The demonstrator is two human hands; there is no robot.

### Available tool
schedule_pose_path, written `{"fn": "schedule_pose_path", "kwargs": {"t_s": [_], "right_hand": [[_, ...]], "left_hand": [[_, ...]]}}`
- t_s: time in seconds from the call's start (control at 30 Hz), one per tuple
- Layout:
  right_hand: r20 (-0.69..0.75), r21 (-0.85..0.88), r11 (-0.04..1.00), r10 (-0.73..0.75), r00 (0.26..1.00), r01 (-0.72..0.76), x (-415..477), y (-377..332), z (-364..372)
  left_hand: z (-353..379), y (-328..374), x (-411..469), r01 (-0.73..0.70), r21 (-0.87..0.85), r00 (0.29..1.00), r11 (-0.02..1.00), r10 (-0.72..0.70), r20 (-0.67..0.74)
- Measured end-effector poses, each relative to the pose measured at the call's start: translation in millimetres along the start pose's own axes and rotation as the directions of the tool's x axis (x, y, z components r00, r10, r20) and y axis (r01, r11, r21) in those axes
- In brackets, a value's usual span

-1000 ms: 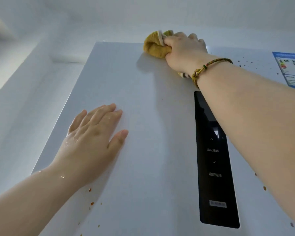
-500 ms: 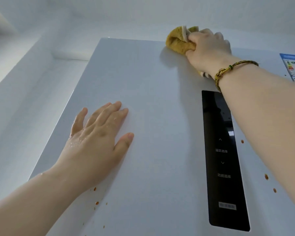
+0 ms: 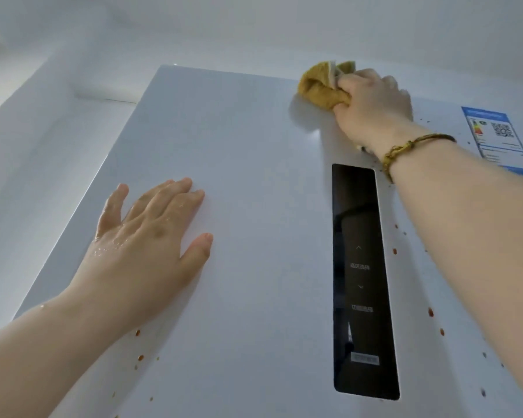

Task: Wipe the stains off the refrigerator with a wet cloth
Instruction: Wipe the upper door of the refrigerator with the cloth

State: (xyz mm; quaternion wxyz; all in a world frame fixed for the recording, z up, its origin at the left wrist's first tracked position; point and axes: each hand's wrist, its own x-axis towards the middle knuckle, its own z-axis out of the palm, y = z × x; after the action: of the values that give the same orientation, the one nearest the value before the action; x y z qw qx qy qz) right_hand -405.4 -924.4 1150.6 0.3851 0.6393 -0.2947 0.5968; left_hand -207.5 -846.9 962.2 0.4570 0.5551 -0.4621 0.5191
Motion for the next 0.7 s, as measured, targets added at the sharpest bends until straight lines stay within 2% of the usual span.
{"fn": "schedule_pose_path", "kwargs": {"t_s": [0.03, 0.1, 0.17, 0.23, 0.3, 0.33, 0.4, 0.47, 0.5, 0.53, 0.6, 0.7], "right_hand": [[-0.003, -0.014, 1.000, -0.013, 1.000, 0.013, -5, -5, 1], [0.006, 0.011, 0.980, -0.197, 0.980, 0.197, -24, -18, 6], [0.032, 0.078, 0.900, -0.431, 0.902, 0.428, -44, -25, 6], [0.070, 0.119, 0.844, -0.532, 0.844, 0.523, -46, -20, 1], [0.074, 0.090, 0.867, -0.496, 0.865, 0.490, -29, -6, -3], [0.069, 0.061, 0.905, -0.425, 0.902, 0.422, -20, 3, -4], [0.035, 0.024, 0.980, -0.197, 0.980, 0.197, -5, 23, -7], [-0.014, 0.005, 0.999, -0.037, 0.999, 0.037, -2, 35, -8], [-0.026, -0.003, 1.000, -0.020, 0.999, 0.020, -6, 35, -7], [-0.027, -0.001, 0.999, -0.042, 0.999, 0.042, -12, 32, -7], [-0.011, 0.040, 0.979, -0.198, 0.980, 0.198, -29, 19, -4], [0.038, 0.120, 0.867, -0.491, 0.870, 0.484, -52, 7, -1]], "left_hand": [[0, -1, 1, 0.000, 0.007, 1.000, 1.000, 0.000, -0.002], [0, -2, 1, -0.007, 0.021, 1.000, 1.000, 0.007, -0.003], [1, 1, 0, -0.015, 0.013, 1.000, 1.000, 0.015, -0.006], [1, 4, -1, -0.001, 0.011, 1.000, 1.000, 0.001, -0.009], [1, 5, -2, 0.007, 0.006, 1.000, 1.000, -0.007, -0.020], [2, 4, -2, 0.000, 0.018, 1.000, 1.000, 0.001, -0.018], [6, 2, -4, -0.035, 0.071, 0.997, 0.997, 0.031, 0.065], [7, 4, -3, -0.055, 0.094, 0.998, 0.994, 0.053, 0.031], [7, 5, -2, -0.047, 0.076, 0.999, 0.996, 0.047, 0.005], [7, 5, -2, -0.035, 0.044, 0.998, 0.998, 0.037, -0.047], [5, 4, 0, 0.001, 0.042, 0.997, 0.999, 0.002, -0.074], [8, 5, 1, -0.002, 0.085, 0.998, 0.996, 0.007, -0.064]]}}
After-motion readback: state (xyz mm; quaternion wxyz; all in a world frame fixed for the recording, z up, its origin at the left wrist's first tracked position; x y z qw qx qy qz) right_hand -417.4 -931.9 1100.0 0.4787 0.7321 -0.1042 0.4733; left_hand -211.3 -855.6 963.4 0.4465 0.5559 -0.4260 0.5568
